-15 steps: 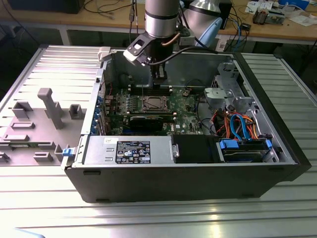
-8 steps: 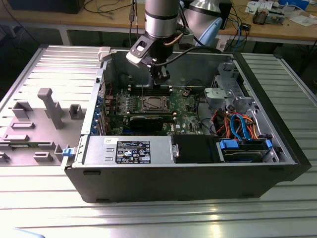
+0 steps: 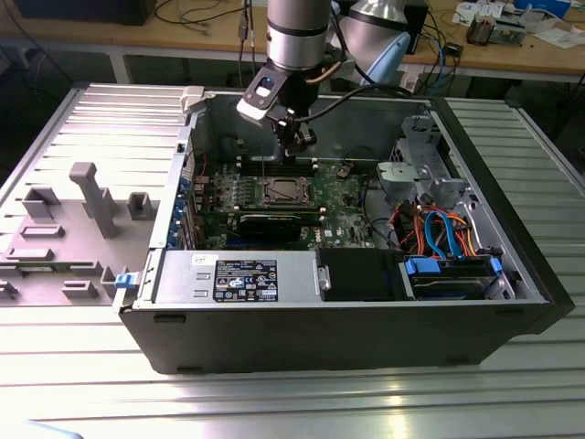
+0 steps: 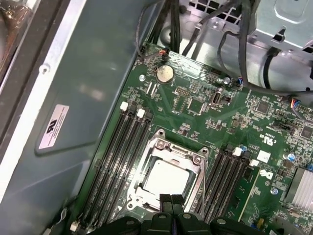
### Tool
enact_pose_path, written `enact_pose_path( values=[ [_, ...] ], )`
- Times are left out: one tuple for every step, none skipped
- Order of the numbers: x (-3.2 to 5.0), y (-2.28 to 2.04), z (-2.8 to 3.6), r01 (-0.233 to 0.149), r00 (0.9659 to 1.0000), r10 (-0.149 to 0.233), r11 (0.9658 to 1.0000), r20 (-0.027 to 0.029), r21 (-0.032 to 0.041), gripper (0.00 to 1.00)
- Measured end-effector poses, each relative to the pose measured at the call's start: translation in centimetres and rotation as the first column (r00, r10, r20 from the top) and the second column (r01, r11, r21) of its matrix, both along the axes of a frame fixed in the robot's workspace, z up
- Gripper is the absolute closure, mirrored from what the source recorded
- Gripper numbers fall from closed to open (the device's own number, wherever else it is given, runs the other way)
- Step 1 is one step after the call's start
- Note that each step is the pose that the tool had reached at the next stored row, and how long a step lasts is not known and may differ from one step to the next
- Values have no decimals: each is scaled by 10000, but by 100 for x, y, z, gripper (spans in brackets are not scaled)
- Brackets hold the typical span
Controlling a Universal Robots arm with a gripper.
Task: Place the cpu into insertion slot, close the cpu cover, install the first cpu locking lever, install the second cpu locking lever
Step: 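Install the first cpu locking lever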
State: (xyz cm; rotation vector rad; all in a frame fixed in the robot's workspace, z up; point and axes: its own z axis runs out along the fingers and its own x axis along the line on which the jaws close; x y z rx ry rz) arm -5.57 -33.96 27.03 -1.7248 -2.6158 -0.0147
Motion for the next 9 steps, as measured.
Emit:
enact_pose_path(
  values=[
    [-11, 0, 1, -23, 10000, 23, 10000, -1, -2, 89],
    [-26, 0, 1, -43, 10000, 43, 10000, -1, -2, 89],
    [-47, -1, 1, -51, 10000, 51, 10000, -2, -3, 89],
    [-76, 0, 1, -53, 10000, 53, 10000, -1, -3, 89],
    [-87, 0, 0, -57, 10000, 57, 10000, -1, -1, 89],
    [-92, 0, 0, -133, 9999, 133, 9999, -1, -2, 89],
    [-92, 0, 0, -423, 9991, 423, 9991, -1, -3, 89],
    [-92, -1, 0, -608, 9981, 608, 9981, -2, -4, 89],
    [-93, -1, 0, -744, 9972, 744, 9972, -3, -4, 89]
  ],
)
